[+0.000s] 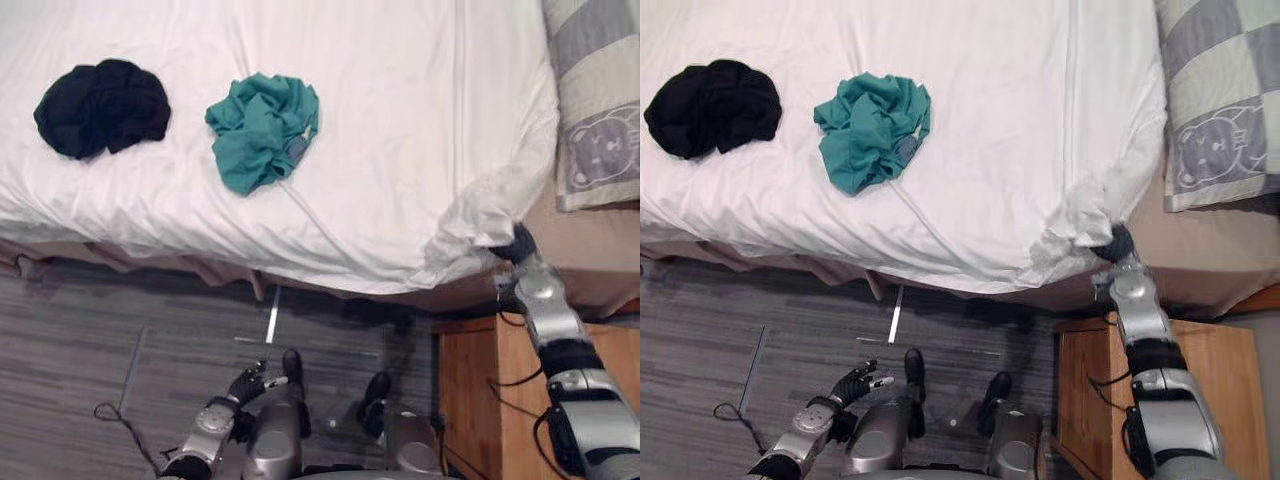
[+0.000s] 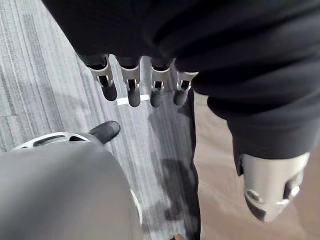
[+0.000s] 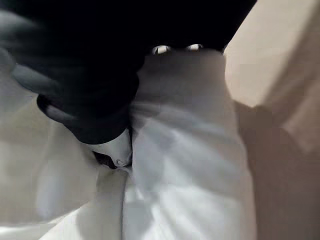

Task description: Tidy the bed and pick cloth on bed and put in laundry

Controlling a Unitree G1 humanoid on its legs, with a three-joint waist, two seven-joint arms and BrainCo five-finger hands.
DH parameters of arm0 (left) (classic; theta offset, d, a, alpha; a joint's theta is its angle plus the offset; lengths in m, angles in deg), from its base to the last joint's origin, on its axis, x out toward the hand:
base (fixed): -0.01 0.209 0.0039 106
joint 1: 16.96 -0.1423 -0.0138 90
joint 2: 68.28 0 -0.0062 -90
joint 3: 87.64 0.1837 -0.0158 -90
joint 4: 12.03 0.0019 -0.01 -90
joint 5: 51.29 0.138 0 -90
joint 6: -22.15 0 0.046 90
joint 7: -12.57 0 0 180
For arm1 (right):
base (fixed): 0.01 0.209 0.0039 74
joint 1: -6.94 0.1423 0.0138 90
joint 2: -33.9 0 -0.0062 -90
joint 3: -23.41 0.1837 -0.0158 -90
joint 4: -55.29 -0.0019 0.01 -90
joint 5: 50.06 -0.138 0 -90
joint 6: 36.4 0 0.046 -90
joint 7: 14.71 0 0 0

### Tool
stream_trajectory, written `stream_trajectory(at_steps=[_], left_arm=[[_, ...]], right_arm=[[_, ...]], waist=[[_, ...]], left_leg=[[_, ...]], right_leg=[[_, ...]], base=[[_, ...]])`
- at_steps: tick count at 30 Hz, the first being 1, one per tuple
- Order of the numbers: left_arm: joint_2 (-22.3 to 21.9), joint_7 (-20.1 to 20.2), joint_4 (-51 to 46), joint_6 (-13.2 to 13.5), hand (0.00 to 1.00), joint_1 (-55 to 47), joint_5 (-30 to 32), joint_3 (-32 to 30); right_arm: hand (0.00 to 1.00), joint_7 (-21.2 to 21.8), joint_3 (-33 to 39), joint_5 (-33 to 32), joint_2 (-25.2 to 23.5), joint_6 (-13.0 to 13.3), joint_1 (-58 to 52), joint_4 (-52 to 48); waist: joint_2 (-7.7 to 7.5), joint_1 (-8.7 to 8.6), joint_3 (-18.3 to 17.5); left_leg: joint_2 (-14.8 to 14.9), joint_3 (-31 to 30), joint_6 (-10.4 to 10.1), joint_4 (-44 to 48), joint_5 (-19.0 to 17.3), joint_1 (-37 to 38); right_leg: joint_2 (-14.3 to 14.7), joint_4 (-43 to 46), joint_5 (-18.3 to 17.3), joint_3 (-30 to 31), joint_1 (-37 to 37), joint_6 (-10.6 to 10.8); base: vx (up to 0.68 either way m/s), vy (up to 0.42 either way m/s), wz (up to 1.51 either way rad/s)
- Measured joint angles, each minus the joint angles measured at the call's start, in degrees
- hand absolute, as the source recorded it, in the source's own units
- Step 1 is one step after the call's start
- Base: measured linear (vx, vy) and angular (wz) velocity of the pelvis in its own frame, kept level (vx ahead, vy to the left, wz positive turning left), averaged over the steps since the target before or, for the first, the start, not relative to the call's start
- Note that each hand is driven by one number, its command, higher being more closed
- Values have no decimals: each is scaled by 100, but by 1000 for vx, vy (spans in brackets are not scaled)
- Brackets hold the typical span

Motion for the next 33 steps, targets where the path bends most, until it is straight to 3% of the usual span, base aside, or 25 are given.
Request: stream_trajectory(at_steps=[3, 6, 11, 14, 17, 20, 21, 24, 26, 29, 33], left_arm=[[-33, -7, 20, -57, 0, -206, 9, -18], [-122, -8, 79, -55, 0, -281, 12, -21], [-143, 1, 255, -41, 0, -298, 19, -39], [-148, 24, 303, -25, 0, -343, 9, -159], [-120, 135, 408, -13, 0, -415, 2, -217], [-120, 186, 426, 74, 0, -551, -4, -241], [-115, 221, 438, 81, 0, -607, -7, -260], [-115, 274, 453, 68, 0, -875, -13, -248], [-103, 283, 454, 60, 0, -993, -17, -231], [-91, 370, 454, 55, 0, -1067, -16, -173], [-84, 375, 446, 57, 0, -1054, -18, -160]], right_arm=[[0, -181, 792, -730, -422, -151, -264, 478], [0, -419, 1387, -1177, -681, -388, -261, 834], [0, -1702, 2252, -2291, -778, -1107, -91, 1377], [0, -2481, 2711, -2507, -731, -1351, -35, 1786], [0, -3035, 3064, -2564, -403, -1363, -49, 1964], [0, -3187, 3055, -2522, 550, -1182, 55, 1964], [100, -3175, 3026, -2463, 834, -1030, 163, 1963], [100, -2846, 2557, -2250, 1509, -545, 631, 1901], [100, -2426, 2001, -2112, 1643, -314, 819, 1578], [100, -1598, 1175, -2043, 1642, -128, 1037, 790], [100, -727, 751, -2326, 1394, 115, 1397, 539]], waist=[[-80, -26, -417], [-56, -26, -639], [-35, -52, -749], [-37, -161, -754], [-8, -294, -771], [107, -318, -835], [136, -314, -854], [185, -321, -888], [186, -317, -891], [204, -304, -908], [198, -271, -901]], left_leg=[[-3, 145, -14, -133, -65, 288], [-19, 255, -36, -138, -143, 521], [-165, 522, -34, -143, -146, 773], [-195, 519, -34, -144, -146, 810], [-200, 501, -26, -147, -152, 807], [-199, 482, 34, -149, -194, 806], [-196, 481, 50, -150, -205, 795], [-193, 492, 60, -150, -206, 746], [-188, 495, 54, -149, -211, 734], [-174, 495, 34, -147, -226, 616], [-191, 481, 71, -108, -200, 500]], right_leg=[[42, -215, -10, 77, 324, 87], [38, -372, -1, 88, 573, 154], [2, -624, 31, 51, 973, 206], [-14, -644, 31, 71, 1024, 205], [-20, -644, 51, 100, 1004, 230], [-13, -657, 77, 127, 983, 248], [-6, -683, 90, 130, 964, 253], [3, -737, 119, 173, 889, 244], [6, -824, 160, 200, 875, 273], [25, -833, 203, 264, 757, 289], [-18, -749, 298, 264, 642, 292]], base=[[94, -5, -17], [131, 14, -4], [88, 29, 5], [24, 21, 2], [-18, 6, -5], [-59, 27, -5], [-83, 31, -10], [-63, 27, -12], [-65, 25, -5], [-36, 15, 1], [14, 17, 6]])
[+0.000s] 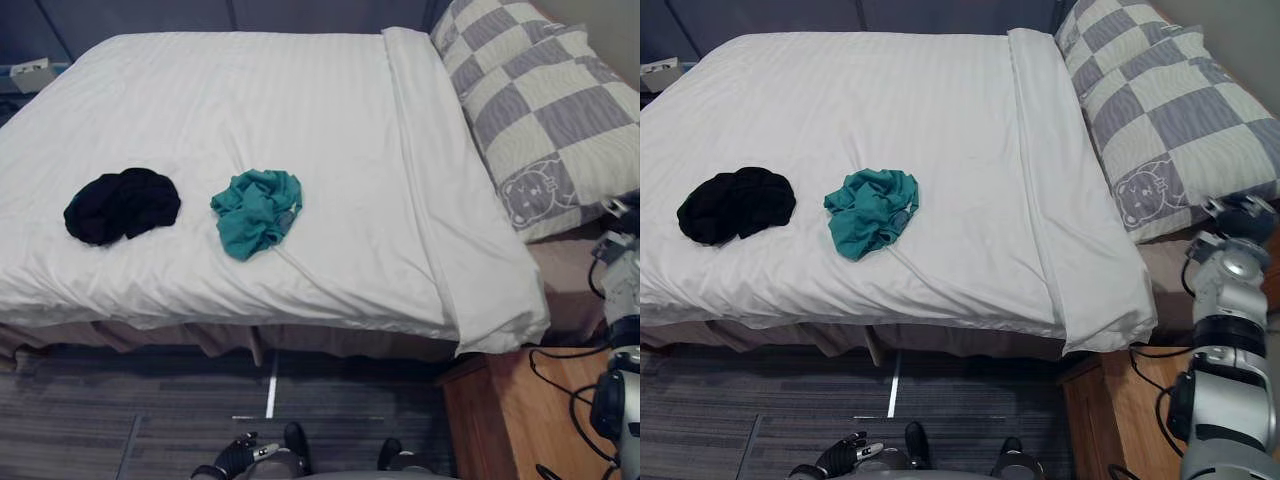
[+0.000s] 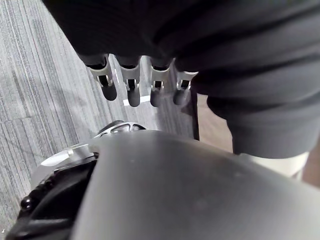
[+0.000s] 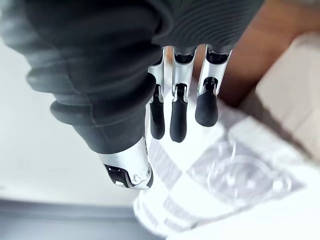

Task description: Tidy the bed and pick cloth on bed and put in laundry

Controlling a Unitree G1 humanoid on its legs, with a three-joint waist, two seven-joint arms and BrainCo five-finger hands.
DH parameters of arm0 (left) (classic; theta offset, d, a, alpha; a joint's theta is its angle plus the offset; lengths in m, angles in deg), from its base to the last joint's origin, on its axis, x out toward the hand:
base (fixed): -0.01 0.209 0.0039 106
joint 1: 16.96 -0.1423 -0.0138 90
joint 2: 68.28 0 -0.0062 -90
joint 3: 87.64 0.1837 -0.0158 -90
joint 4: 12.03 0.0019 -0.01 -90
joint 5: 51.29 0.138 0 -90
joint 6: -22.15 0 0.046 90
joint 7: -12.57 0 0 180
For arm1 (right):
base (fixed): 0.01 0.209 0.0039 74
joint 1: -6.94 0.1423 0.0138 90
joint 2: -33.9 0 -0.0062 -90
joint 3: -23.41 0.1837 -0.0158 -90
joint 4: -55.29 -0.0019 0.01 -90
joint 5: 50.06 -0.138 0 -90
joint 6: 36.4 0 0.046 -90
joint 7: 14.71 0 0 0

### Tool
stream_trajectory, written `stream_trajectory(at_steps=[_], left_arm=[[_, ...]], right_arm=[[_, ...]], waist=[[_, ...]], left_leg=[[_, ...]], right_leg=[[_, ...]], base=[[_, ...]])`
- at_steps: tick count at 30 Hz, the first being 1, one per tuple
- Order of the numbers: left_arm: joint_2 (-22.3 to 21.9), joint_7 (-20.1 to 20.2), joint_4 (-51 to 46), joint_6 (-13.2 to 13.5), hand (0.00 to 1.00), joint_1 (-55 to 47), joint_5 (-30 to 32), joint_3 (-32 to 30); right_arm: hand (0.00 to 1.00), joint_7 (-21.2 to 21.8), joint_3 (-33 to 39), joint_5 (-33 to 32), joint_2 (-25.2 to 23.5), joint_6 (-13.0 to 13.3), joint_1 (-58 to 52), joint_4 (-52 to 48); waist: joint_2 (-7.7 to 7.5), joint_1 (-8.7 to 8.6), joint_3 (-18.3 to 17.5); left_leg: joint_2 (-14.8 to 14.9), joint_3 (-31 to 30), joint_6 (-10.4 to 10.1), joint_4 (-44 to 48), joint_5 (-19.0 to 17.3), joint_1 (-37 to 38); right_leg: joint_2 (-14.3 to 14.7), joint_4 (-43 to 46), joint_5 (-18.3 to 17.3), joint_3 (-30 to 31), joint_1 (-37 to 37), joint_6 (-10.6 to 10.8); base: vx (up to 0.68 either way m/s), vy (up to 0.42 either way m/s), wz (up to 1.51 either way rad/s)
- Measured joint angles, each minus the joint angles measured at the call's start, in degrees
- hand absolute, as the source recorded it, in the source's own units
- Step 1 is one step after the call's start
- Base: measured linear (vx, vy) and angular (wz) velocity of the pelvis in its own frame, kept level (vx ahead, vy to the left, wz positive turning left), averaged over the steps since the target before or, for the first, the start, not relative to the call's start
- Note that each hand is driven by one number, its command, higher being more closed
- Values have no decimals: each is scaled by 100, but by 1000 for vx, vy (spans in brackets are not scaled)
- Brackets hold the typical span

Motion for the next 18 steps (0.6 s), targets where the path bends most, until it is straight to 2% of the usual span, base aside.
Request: stream_trajectory(at_steps=[1, 3, 4, 6, 7, 9, 11, 13, 15, 18], left_arm=[[7, -3, -9, 6, 0, 20, -3, 4], [48, -28, -31, 33, 0, 187, -92, 7], [56, -71, -73, 67, 0, 336, -136, 9], [35, -160, -136, 142, 0, 511, -303, 16], [-2, -211, -236, 180, 0, 603, -407, 29], [-39, -288, -245, 246, 0, 708, -507, 154], [-39, -376, -217, 317, 0, 807, -579, 245], [-49, -397, -199, 359, 0, 977, -708, 244], [-80, -405, -214, 396, 0, 1207, -784, 234], [-32, -436, -248, 402, 0, 1550, -878, 226]], right_arm=[[100, 167, -145, -161, -44, 107, 93, -3], [100, 421, -195, -438, -96, 359, 369, -16], [100, 531, -192, -604, -95, 544, 653, -20], [100, 669, -196, -802, -86, 835, 963, -65], [100, 743, -197, -904, -68, 1033, 1091, -193], [100, 757, -267, -1036, 7, 1239, 1175, -218], [100, 700, -368, -1080, 87, 1331, 1178, -217], [100, 554, -333, -1305, 84, 1382, 1106, -287], [100, 437, -258, -1532, 30, 1416, 888, -636], [100, 355, -7, -1808, -174, 1358, 680, -677]], waist=[[2, 19, 7], [9, 2, 260], [81, -15, 560], [210, -24, 889], [327, -26, 1094], [468, -14, 1205], [568, -11, 1307], [607, -16, 1429], [685, -43, 1577], [672, -57, 1796]], left_leg=[[0, -2, 71, 9, 51, -105], [19, -49, 172, 304, 36, -443], [55, -62, 260, 624, -58, -687], [115, -60, 297, 1011, -203, -1023], [144, -61, 324, 1239, -277, -1283], [178, -55, 380, 1524, -358, -1660], [206, -34, 409, 1869, -501, -2103], [261, 27, 458, 2368, -702, -2612], [381, 35, 487, 2992, -959, -3121], [508, 29, 546, 3680, -1208, -3663]], right_leg=[[-12, 77, 29, 4, -98, -31], [-77, 266, 38, -11, -362, -48], [-116, 397, 36, -2, -509, -52], [-164, 582, 22, 28, -762, -71], [-203, 739, 15, 50, -992, -78], [-264, 979, -20, 94, -1363, -83], [-383, 1456, -169, 174, -1880, -77], [-545, 2133, -415, 315, -2504, -81], [-659, 2718, -670, 369, -3010, -63], [-806, 3460, -993, 467, -3586, -77]], base=[[37, 16, 12], [-20, 11, 16], [-99, 16, 10], [-134, 37, 5], [-141, 52, 3], [-115, 47, 3], [-116, 47, -1], [-118, 13, -2], [-86, -16, 3], [-84, -51, 8]])
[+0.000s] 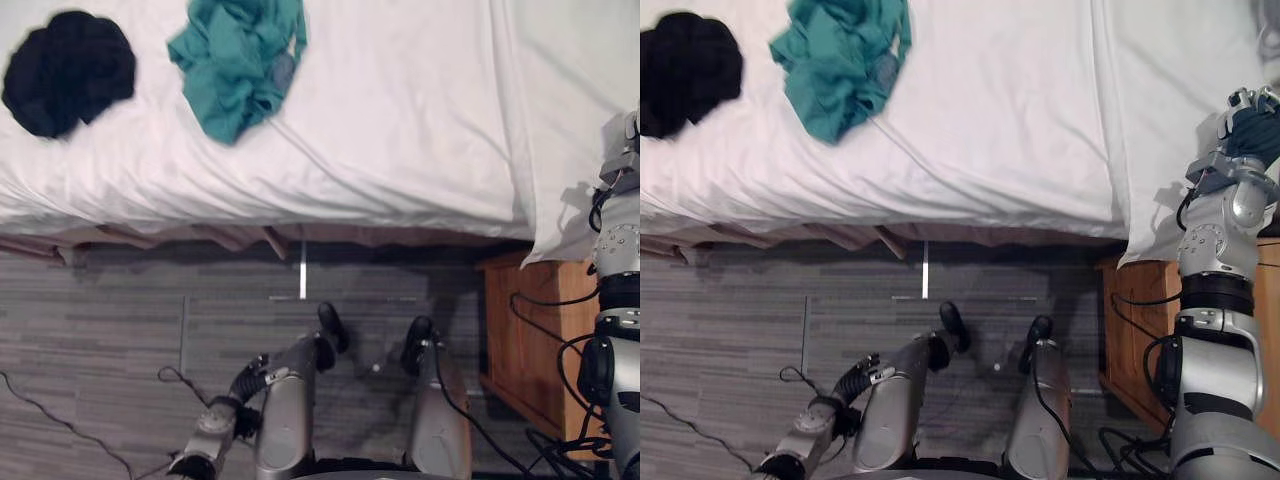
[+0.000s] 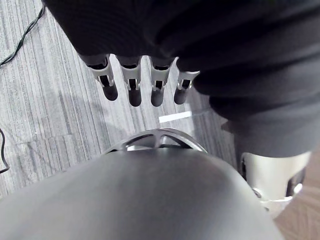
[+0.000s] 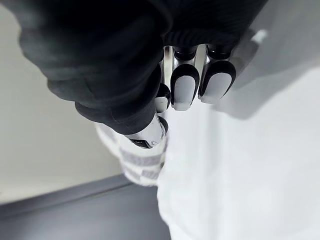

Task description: Tidy the bed and pick cloth on bed and put in laundry

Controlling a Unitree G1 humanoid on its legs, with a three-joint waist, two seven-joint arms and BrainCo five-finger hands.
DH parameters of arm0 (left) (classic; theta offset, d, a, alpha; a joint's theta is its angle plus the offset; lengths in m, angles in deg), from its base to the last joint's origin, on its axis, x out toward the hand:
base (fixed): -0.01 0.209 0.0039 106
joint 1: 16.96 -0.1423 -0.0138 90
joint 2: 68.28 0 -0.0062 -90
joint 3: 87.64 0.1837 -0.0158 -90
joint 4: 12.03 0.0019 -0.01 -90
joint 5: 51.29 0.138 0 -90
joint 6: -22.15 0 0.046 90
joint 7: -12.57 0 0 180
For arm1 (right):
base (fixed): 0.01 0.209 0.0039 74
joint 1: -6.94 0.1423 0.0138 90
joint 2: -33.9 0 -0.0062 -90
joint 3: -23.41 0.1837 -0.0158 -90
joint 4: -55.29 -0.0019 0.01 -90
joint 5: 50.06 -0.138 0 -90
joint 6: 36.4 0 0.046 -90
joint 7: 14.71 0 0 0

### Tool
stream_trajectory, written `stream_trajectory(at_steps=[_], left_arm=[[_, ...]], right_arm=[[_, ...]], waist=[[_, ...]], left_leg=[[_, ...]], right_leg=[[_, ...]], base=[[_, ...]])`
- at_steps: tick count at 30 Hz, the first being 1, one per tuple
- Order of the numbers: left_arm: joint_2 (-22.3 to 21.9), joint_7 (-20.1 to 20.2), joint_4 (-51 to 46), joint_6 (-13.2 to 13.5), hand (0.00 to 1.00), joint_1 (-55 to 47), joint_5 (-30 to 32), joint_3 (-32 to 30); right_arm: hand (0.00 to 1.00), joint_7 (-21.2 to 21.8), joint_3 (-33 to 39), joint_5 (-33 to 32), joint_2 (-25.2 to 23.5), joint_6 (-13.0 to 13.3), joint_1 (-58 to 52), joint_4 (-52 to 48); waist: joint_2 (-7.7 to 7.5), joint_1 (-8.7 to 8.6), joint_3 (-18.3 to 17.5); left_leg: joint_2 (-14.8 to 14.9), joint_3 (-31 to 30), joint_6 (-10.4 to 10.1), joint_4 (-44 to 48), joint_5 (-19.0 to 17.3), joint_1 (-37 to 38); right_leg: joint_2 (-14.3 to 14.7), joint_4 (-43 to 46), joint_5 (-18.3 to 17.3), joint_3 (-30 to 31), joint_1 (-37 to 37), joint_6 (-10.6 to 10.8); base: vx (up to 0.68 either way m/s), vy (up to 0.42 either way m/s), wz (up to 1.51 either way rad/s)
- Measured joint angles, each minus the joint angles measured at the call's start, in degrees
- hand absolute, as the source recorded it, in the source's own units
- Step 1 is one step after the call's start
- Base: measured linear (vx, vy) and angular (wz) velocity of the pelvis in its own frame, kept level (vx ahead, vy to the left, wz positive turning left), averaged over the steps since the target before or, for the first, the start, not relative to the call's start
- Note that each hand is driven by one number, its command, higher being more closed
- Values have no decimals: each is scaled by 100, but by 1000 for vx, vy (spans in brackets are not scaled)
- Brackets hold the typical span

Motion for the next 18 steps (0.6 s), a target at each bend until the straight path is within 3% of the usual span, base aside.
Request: stream_trajectory(at_steps=[4, 6, 7, 11, 12, 16, 18], left_arm=[[103, -86, -12, 5, 0, 169, -1, -41], [158, -91, 0, 19, 0, 176, -1, -93], [193, -91, 7, 18, 0, 181, -2, -104], [176, -58, 26, 11, 0, 177, 7, -103], [151, -54, 17, 19, 0, 173, 5, -103], [-140, -35, -14, 18, 0, 78, 8, -56], [-314, 66, -8, -17, 0, -171, 47, -27]], right_arm=[[100, 57, 356, -271, -324, -38, -359, 34], [100, 298, 555, -490, -467, -139, -517, 161], [100, 440, 697, -622, -586, -275, -606, 302], [100, 640, 1120, -1047, -1219, -1238, -1496, 944], [0, 622, 1186, -1165, -1585, -1560, -1954, 1051], [0, 408, 1215, -1254, -2411, -2006, -2808, 1044], [0, 240, 1234, -1044, -2920, -2210, -3224, 944]], waist=[[-86, -68, 72], [-195, -96, 73], [-261, -93, 62], [-299, -8, 50], [-295, 12, 38], [-301, -11, -206], [-435, 42, -575]], left_leg=[[124, -135, 43, 847, -338, -417], [142, -167, 43, 1122, -480, -398], [146, -165, 30, 1164, -506, -351], [109, -178, -12, 873, -479, 165], [99, -97, -63, 598, -441, 443], [100, 384, -223, -577, -121, 1221], [-5, 535, -311, -1460, 376, 1807]], right_leg=[[-196, 845, -404, 62, -353, -63], [-295, 1158, -597, 120, -341, -45], [-301, 1220, -637, 137, -312, -62], [-287, 946, -628, -14, 254, -81], [-275, 709, -586, -90, 523, -45], [-168, -381, -236, -474, 1319, -7], [-11, -1139, 37, -699, 1920, 17]], base=[[-22, -81, 17], [-9, -76, 7], [-17, -69, -2], [-22, -52, 0], [-11, -70, 10], [64, -91, 24], [156, -60, 18]])
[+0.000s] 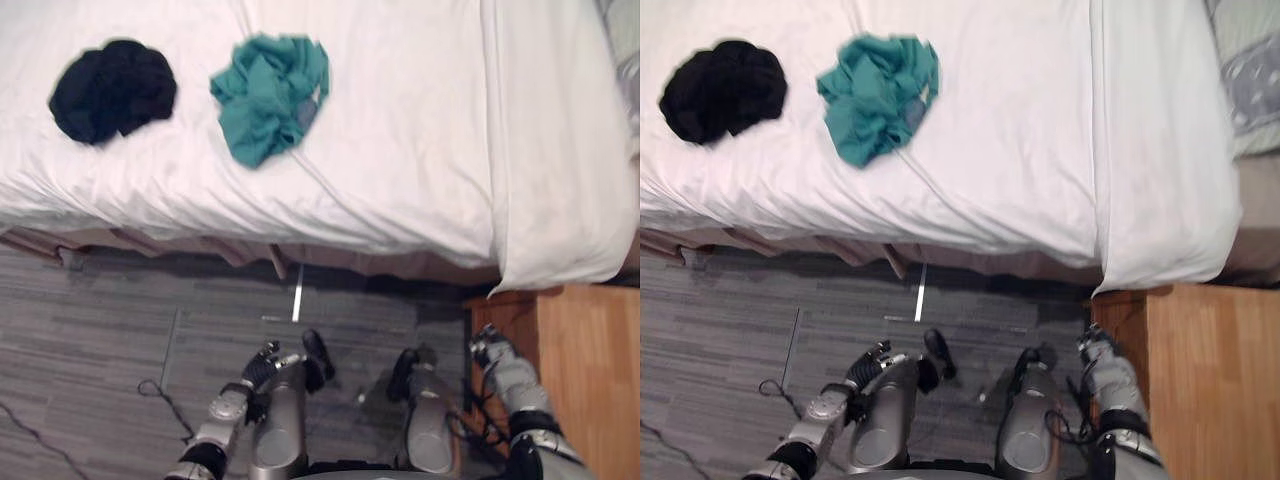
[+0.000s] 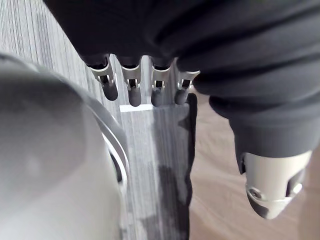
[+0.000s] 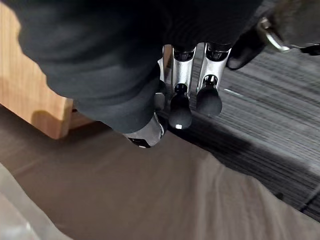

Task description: Tidy the bed and pick cloth on bed and put in laundry

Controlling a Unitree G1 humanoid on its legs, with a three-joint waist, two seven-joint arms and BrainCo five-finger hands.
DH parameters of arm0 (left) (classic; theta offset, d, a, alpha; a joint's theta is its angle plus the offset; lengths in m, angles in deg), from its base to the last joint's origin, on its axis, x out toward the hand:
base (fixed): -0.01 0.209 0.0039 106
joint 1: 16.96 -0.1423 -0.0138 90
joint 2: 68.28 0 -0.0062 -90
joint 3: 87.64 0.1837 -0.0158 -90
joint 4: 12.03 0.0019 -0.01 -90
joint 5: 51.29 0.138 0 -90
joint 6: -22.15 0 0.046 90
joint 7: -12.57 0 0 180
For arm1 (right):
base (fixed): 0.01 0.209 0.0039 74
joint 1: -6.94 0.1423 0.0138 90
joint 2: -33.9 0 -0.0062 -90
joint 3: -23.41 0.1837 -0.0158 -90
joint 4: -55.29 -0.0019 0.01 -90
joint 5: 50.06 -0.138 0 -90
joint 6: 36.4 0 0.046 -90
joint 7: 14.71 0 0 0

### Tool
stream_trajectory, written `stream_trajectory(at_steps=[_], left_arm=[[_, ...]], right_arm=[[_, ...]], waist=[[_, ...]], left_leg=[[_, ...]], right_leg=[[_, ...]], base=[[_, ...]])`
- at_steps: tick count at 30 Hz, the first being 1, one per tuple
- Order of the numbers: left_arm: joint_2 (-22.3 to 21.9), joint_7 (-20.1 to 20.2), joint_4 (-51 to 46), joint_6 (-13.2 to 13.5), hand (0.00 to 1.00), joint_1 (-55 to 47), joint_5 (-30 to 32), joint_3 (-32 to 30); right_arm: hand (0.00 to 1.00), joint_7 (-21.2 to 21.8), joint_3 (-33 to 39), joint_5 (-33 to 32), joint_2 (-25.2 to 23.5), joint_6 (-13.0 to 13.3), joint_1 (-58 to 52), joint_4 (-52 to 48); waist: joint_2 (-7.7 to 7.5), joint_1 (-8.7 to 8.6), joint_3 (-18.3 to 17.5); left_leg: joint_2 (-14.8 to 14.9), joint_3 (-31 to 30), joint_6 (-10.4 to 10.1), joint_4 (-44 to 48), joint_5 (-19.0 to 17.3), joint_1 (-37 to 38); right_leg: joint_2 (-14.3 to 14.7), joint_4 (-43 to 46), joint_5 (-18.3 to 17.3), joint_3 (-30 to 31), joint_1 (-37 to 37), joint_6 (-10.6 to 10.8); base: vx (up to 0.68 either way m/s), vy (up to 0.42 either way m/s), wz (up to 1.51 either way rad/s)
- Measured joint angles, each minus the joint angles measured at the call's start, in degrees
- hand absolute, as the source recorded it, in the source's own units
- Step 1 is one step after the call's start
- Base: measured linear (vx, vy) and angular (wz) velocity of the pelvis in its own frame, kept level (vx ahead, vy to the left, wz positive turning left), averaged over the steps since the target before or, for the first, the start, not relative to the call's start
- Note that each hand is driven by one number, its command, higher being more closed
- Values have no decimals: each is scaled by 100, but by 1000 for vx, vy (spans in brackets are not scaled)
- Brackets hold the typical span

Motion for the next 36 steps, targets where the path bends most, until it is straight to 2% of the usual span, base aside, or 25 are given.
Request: stream_trajectory(at_steps=[3, 5, 8, 10, 13, 15, 17, 18, 20, 21, 22, 23, 24, 25, 26, 27, 28, 29, 30, 31, 32, 33, 34, 35, 36], left_arm=[[-23, -2, 81, -73, 0, -250, 108, -3], [-18, -9, 261, -156, 0, -341, 172, -6], [-20, -174, 273, -263, 0, -520, 165, -34], [-31, -292, 382, -267, 0, -529, 151, -65], [-66, -516, 480, -323, 0, -493, 111, -119], [-188, -579, 498, -369, 0, -530, 46, -467], [-194, -715, 510, -371, 0, -559, 57, -581], [-194, -791, 566, -355, 0, -558, 63, -669], [-162, -909, 738, -301, 0, -558, 63, -742], [-140, -915, 742, -292, 0, -551, 58, -734], [-130, -924, 743, -289, 0, -545, 60, -729], [-124, -1007, 753, -282, 0, -540, 61, -687], [-151, -1044, 792, -280, 0, -525, 59, -648], [18, -1126, 817, -253, 0, -435, 81, -617], [240, -1225, 827, -277, 0, -374, 154, -600], [310, -1265, 825, -328, 0, -385, 155, -607], [355, -1276, 828, -379, 0, -383, 176, -604], [347, -1291, 816, -432, 0, -402, 182, -602], [351, -1293, 819, -475, 0, -412, 202, -585], [385, -1287, 825, -515, 0, -437, 228, -474], [401, -1248, 830, -579, 0, -419, 230, -321], [381, -1232, 821, -621, 0, -371, 230, -211], [299, -1188, 817, -706, 0, -331, 262, -114], [200, -1147, 822, -788, 0, -296, 327, -41], [90, -1126, 822, -864, 0, -285, 414, 13]], right_arm=[[0, -47, -19, 188, -388, -134, -356, 127], [0, -157, -91, 393, -562, -142, -437, 571], [0, -210, -581, 702, -725, -41, -578, 991], [0, -42, -756, 937, -783, 10, -658, 1162], [0, 342, -854, 1534, -793, 65, -766, 1219], [0, 491, -913, 1881, -704, 78, -871, 1306], [0, 550, -924, 2063, -546, 117, -926, 1333], [0, 623, -926, 2087, -452, 148, -978, 1331], [0, 786, -924, 2309, -257, 156, -1207, 1361], [0, 797, -905, 2376, -145, 252, -1380, 1430], [0, 813, -907, 2376, -84, 268, -1430, 1445], [0, 894, -908, 2375, 51, 264, -1479, 1577], [0, 913, -907, 2384, 145, 225, -1497, 1675], [0, 962, -907, 2614, -36, 200, -1507, 1923], [0, 1105, -915, 2805, -320, 129, -1536, 2071], [0, 1123, -906, 2882, -428, 173, -1575, 2107], [0, 1182, -945, 3051, -430, 261, -1604, 2088], [0, 1297, -1040, 3223, -398, 294, -1583, 2030], [0, 1383, -1160, 3354, -390, 331, -1584, 2000], [0, 1598, -1368, 3464, -415, 405, -1618, 1934], [0, 1780, -1596, 3512, -450, 440, -1631, 1863], [0, 1833, -1672, 3572, -449, 456, -1643, 1799], [0, 1924, -1900, 3690, -379, 511, -1670, 1665], [0, 1956, -2054, 3741, -324, 561, -1698, 1540], [0, 2010, -2111, 3793, -259, 588, -1681, 1452]], waist=[[-162, 17, -472], [-180, 19, -712], [-156, 14, -908], [-151, 5, -964], [-169, -42, -979], [-199, -16, -938], [-219, -25, -970], [-229, -57, -976], [-248, -313, -991], [-253, -357, -995], [-247, -360, -1001], [-194, -363, -1034], [-87, -365, -1078], [-462, -327, -1014], [-686, -317, -1108], [-753, -316, -1147], [-783, -304, -1139], [-741, -256, -1132], [-714, -245, -1136], [-711, -299, -1137], [-710, -345, -1136], [-703, -335, -1138], [-660, -357, -1136], [-586, -404, -1134], [-542, -517, -1181]], left_leg=[[-201, -86, -2, -711, 380, 465], [-338, -169, -16, -1287, 644, 912], [-446, -338, -94, -1624, 730, 1242], [-457, -382, -97, -1628, 724, 1311], [-358, -167, -124, -1040, 615, 1170], [33, 107, -115, 35, -27, 1078], [529, 60, -97, 808, -314, 1071], [807, -10, -147, 979, -353, 1053], [1378, -432, -227, 935, -336, 953], [1754, -742, -342, 862, -251, 851], [1871, -841, -363, 787, -199, 836], [2063, -1049, -335, 520, 94, 886], [2090, -1100, -725, 379, 233, 956], [1725, -954, -1551, 691, -44, 903], [1569, -965, -1577, 1043, -248, 730], [1540, -926, -1489, 1268, -459, 644], [1494, -758, -1333, 1404, -673, 700], [1478, -523, -1218, 1326, -744, 815], [1465, -432, -1205, 1185, -745, 920], [1388, -380, -1138, 829, -629, 1056], [1282, -390, -1058, 383, -463, 1164], [1168, -383, -1018, 81, -321, 1231], [979, -377, -918, -412, -48, 1354], [829, -410, -847, -788, 188, 1396], [630, -522, -831, -1143, 513, 1389]], right_leg=[[133, -527, 131, -137, 454, 109], [294, -1064, 320, -269, 893, 117], [441, -1554, 443, -323, 1310, 138], [451, -1620, 438, -373, 1437, 147], [241, -1563, 435, -570, 1680, 155], [138, -1502, 436, -600, 1948, 160], [-34, -1383, 430, -483, 1988, 213], [-141, -1378, 462, -375, 1960, 320], [-405, -1334, 496, -280, 1933, 570], [-608, -1216, 574, -206, 1811, 748], [-680, -1174, 627, -147, 1755, 844], [-749, -1157, 732, -55, 1663, 1032], [-837, -1154, 789, 47, 1612, 1029], [-1195, -1325, 932, 342, 1579, 1039], [-1173, -1336, 1045, 438, 1580, 997], [-1251, -1396, 1406, 351, 1561, 752], [-1368, -1410, 1997, 271, 1493, 312], [-1386, -1390, 2486, 73, 1321, -405], [-1262, -1242, 2344, 50, 1210, -298], [-862, -969, 1761, 70, 1136, 251], [-287, -823, 1239, 65, 1127, 478], [15, -839, 841, 55, 1125, 477], [490, -978, 349, 167, 1126, 392], [870, -1276, 126, 491, 1156, 151], [1074, -1587, 279, 889, 1274, 67]], base=[[177, -52, 14], [188, -50, 13], [158, -18, 4], [109, -21, 7], [72, 5, 20], [-38, 84, -9], [-81, 180, -50], [-92, 334, -53], [-6, 484, -1], [46, 483, 19], [41, 525, 5], [30, 452, -6], [9, 644, -8], [7, 626, -4], [14, 593, -7], [13, 526, -16], [-24, 556, -46], [-73, 560, -53], [-89, 474, -44], [-83, 343, -5], [-46, 285, 14], [6, 204, 32], [61, 143, 41], [65, 138, 75], [98, 127, 74]])
